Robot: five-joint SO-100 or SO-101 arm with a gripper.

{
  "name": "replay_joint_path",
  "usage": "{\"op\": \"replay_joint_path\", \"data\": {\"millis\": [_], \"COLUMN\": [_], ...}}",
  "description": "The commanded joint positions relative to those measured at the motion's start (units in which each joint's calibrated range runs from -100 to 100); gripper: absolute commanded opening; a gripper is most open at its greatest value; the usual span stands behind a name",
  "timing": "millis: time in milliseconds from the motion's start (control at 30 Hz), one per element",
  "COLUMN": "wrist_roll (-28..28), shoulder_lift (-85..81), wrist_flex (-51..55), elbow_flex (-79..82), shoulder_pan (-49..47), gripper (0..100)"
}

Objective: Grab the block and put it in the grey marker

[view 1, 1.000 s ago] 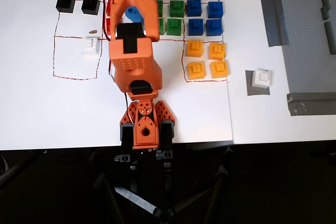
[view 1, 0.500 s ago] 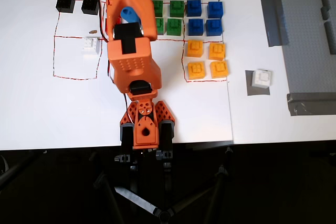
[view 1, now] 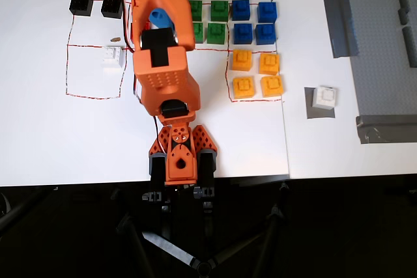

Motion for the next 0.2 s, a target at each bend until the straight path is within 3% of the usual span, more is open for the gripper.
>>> {"op": "replay_joint_path", "data": {"millis": [0, 167], "wrist_roll": [-0.54, -0.49], "shoulder_lift": [-7.28, -7.45], "wrist_flex": [1.37, 1.37], "elbow_flex": [-7.95, -7.95], "shoulder_pan": [-2.47, -2.22], "gripper": [0, 0]}}
